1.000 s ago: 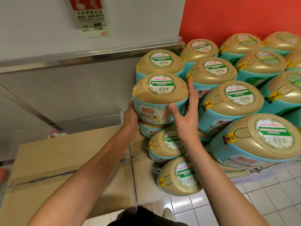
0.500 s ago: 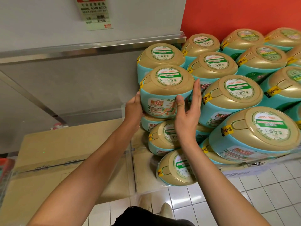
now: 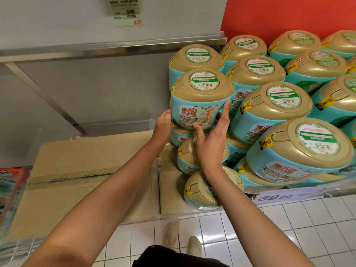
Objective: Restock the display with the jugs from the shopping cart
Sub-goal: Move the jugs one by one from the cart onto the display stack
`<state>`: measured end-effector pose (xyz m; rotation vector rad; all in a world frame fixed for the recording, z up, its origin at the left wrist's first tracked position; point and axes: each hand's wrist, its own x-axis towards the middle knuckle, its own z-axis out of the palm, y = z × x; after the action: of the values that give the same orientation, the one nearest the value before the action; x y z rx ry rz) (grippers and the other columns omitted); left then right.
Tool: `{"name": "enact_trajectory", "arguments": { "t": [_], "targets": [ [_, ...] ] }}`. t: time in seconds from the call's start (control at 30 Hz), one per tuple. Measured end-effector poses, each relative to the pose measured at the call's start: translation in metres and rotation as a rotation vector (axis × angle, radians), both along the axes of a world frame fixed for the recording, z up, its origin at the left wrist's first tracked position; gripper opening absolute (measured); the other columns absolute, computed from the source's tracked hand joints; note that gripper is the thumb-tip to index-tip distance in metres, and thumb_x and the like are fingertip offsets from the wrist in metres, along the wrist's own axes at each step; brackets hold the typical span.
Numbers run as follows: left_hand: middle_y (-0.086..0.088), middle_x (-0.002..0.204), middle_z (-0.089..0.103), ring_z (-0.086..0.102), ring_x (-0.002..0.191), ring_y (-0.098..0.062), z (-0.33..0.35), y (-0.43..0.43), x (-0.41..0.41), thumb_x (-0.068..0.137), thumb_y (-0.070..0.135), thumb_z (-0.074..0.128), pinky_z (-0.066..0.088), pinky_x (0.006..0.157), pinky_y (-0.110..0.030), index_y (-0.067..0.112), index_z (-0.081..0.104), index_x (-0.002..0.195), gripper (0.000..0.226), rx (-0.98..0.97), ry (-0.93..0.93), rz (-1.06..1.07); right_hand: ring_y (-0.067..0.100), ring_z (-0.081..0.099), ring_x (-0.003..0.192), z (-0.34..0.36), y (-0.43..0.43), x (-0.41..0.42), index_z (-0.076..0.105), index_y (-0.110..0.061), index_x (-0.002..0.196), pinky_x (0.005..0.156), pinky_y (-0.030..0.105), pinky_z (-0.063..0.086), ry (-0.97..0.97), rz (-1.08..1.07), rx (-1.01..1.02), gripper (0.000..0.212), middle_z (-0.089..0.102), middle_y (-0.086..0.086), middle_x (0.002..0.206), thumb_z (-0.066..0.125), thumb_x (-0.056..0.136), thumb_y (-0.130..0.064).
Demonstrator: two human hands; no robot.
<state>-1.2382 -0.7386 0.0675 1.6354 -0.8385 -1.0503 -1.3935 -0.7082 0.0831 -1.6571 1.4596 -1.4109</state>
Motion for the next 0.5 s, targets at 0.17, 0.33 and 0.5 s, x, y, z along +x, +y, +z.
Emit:
{"name": "enact_trajectory", "arguments": {
  "t": [0.17, 0.33, 0.5],
  "targets": [
    [0.004, 0.134, 0.069, 0.066, 0.121, -0.014, -0.023, 0.011, 0.005, 0.105, 0.013, 0.047, 0.055, 0.098, -0.037, 0.028, 0.058, 0.141, 0.041, 0.01, 0.009, -0.183, 0.018, 0.038, 0.153, -0.004, 0.0, -0.005, 0.006, -0.033, 0.167, 0.119, 0.036, 0.043, 0.012, 0.002, 0.008, 0.109, 0.032, 0.004, 0.168, 0.081, 0.09, -0.014],
    [0.015, 0.127, 0.069, 0.065, 0.116, -0.003, -0.026, 0.008, 0.012, 0.102, 0.016, 0.052, 0.056, 0.094, -0.034, 0.036, 0.057, 0.138, 0.041, 0.006, 0.02, -0.228, 0.017, 0.044, 0.149, -0.004, 0.0, -0.005, 0.008, -0.033, 0.166, 0.115, 0.042, 0.048, 0.0, -0.017, 0.032, 0.11, 0.039, 0.005, 0.164, 0.083, 0.088, -0.013],
    [0.01, 0.133, 0.066, 0.063, 0.124, -0.013, -0.03, 0.007, 0.013, 0.099, 0.014, 0.052, 0.054, 0.106, -0.048, 0.043, 0.055, 0.13, 0.043, -0.008, 0.036, -0.247, 0.016, 0.048, 0.145, -0.005, 0.0, -0.004, 0.011, -0.027, 0.166, 0.115, 0.041, 0.048, -0.019, -0.024, 0.046, 0.108, 0.046, 0.008, 0.158, 0.083, 0.088, -0.012]
  ]
}}
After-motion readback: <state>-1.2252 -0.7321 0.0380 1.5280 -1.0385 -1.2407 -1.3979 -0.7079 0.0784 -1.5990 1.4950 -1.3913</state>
